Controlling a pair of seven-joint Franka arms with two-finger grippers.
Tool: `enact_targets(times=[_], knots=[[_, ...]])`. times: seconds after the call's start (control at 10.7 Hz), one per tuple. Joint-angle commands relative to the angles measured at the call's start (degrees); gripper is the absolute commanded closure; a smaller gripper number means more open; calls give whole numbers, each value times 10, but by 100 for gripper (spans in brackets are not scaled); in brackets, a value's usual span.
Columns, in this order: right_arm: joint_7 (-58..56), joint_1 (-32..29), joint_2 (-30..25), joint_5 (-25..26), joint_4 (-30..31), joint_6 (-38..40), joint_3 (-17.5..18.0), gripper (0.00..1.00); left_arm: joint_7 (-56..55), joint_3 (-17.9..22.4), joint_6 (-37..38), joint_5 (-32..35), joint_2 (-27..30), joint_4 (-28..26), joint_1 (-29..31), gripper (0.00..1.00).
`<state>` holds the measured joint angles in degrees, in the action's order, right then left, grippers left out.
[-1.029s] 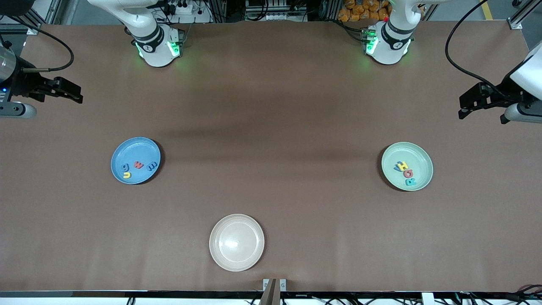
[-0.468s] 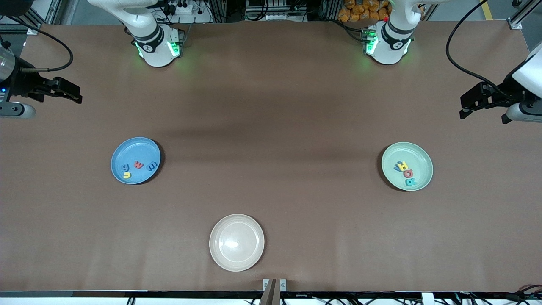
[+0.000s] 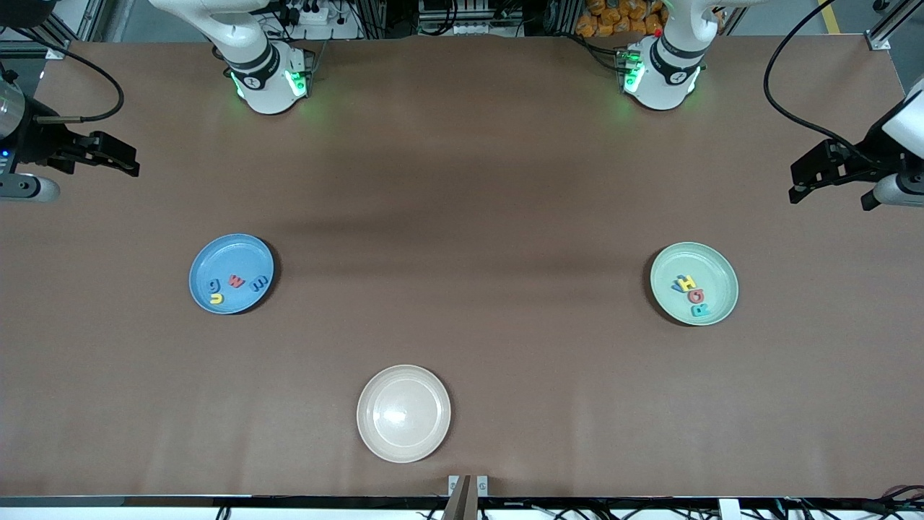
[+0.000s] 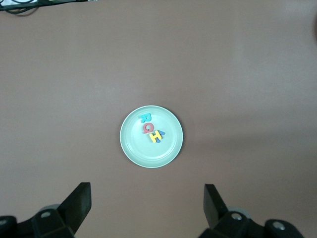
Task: Sort upper and lower case letters into plates
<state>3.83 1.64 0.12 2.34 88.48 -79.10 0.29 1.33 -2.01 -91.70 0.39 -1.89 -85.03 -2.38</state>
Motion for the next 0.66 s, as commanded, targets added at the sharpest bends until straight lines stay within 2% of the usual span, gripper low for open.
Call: enact_targets(times=[0.0,0.37,0.56], knots=[[-3,-12,-4,-1,0,-7,8,0,-15,-1,4,-3,-1,8,5,0],[-1,-11,-3,-1,0,-11,8,0,-15,-1,6,-3,-2,8,4,0],[2,-10,0,-2,2,-36,8,0,-17,-1,6,-3,-2,7,4,0]])
